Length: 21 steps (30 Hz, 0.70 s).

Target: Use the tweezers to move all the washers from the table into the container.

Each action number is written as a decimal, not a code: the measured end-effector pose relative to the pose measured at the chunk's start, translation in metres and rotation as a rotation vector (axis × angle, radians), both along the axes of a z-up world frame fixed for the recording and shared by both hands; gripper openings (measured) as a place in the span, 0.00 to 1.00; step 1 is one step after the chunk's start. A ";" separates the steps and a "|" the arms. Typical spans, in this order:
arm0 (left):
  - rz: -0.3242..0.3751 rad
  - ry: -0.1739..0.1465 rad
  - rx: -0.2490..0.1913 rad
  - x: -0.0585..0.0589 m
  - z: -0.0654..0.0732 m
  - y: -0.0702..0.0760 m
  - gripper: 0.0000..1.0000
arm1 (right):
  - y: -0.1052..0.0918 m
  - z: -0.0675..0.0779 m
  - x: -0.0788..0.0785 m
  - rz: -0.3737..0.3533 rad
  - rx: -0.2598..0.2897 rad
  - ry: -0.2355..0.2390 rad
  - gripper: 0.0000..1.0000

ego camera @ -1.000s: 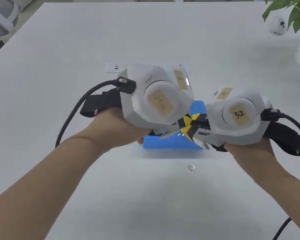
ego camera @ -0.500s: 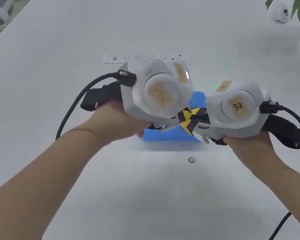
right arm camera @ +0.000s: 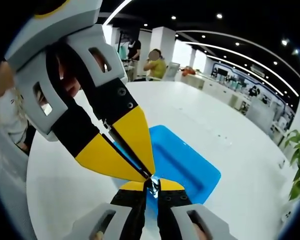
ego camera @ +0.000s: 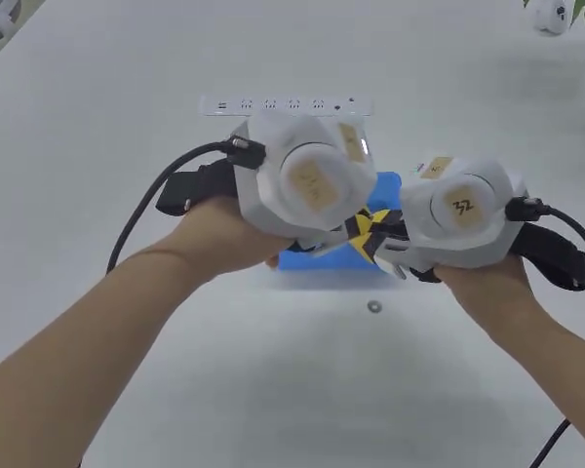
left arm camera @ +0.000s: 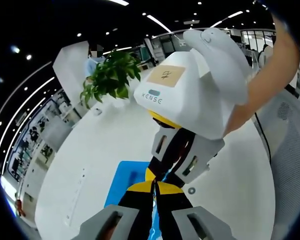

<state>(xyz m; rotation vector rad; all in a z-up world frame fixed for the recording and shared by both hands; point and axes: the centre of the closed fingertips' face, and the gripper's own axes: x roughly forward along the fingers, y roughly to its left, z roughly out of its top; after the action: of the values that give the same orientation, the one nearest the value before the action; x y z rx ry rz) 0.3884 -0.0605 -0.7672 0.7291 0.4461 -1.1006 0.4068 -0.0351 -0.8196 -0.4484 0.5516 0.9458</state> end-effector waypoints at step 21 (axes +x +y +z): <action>-0.014 -0.073 0.013 -0.020 0.029 0.001 0.00 | -0.002 0.032 -0.014 -0.017 0.026 -0.066 0.06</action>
<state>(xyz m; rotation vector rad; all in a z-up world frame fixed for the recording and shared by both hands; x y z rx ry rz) 0.3688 -0.0599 -0.7386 0.7826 0.3866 -1.0817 0.3930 -0.0371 -0.7877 -0.4492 0.4817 0.9179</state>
